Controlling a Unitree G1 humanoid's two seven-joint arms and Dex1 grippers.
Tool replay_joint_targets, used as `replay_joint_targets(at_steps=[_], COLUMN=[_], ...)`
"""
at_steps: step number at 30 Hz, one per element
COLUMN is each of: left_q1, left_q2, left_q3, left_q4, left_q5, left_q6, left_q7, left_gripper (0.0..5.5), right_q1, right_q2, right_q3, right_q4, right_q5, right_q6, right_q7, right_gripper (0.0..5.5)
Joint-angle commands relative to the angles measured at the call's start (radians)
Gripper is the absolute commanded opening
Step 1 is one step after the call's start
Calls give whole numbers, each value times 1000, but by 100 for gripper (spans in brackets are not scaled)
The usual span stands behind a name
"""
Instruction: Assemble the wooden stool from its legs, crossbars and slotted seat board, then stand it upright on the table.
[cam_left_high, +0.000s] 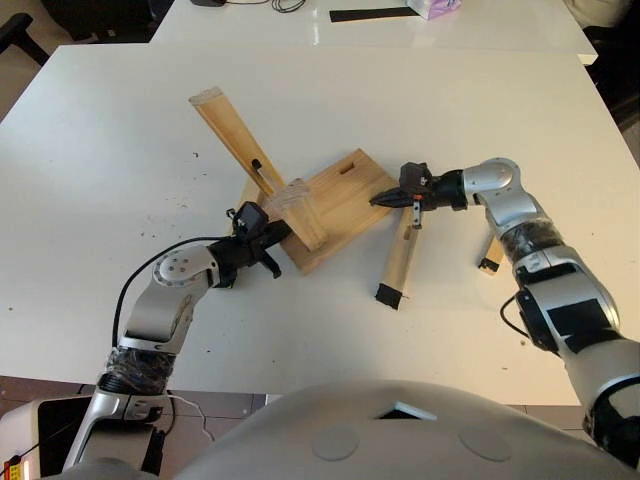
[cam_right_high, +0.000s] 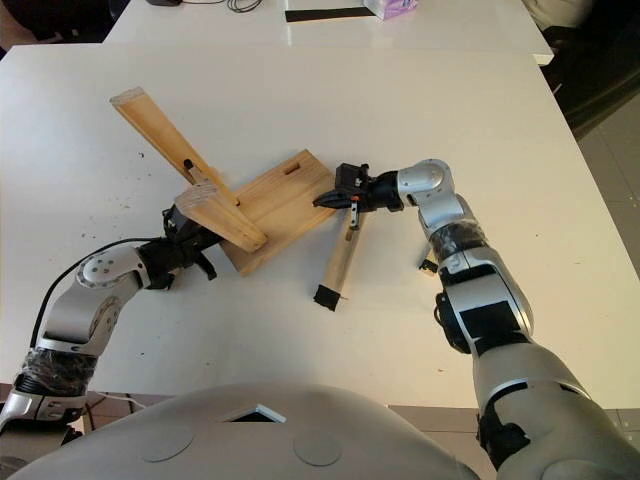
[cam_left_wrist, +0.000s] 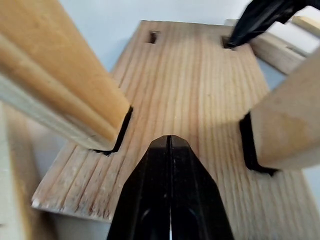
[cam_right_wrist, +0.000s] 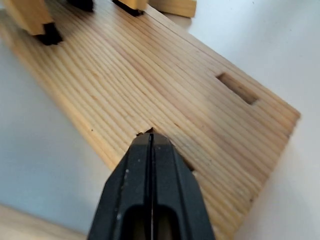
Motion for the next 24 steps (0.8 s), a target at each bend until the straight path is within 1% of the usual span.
replay_joint_targets(at_steps=[1, 8, 12, 14, 17, 21, 24], left_q1=[-62, -244, -317, -343, -328, -263, -218], left_q2=[43, 33, 8, 3, 5, 2, 6], left_q3=[10, -38, -49, -20, 64, 202, 254], left_q4=[98, 308, 434, 470, 420, 240, 149], left_q5=[59, 121, 155, 153, 81, -50, -98], left_q6=[15, -69, -132, -154, -157, -56, 1], left_q7=[-3, -71, -74, -57, -63, -34, -12], left_gripper=[0, 0, 0, 0, 0, 0, 0], right_q1=[216, 363, 363, 345, 300, 219, 146], right_q2=[-43, -122, -123, -121, -125, -131, -121], right_q3=[49, 64, 57, 33, -21, -108, -139], right_q4=[-197, -543, -619, -628, -618, -558, -447], right_q5=[-6, 68, 93, 104, 138, 182, 170], right_q6=[162, 328, 372, 382, 398, 411, 378], right_q7=[33, 28, 7, -23, -51, -79, -101], right_gripper=[1, 1, 1, 1, 1, 1, 1])
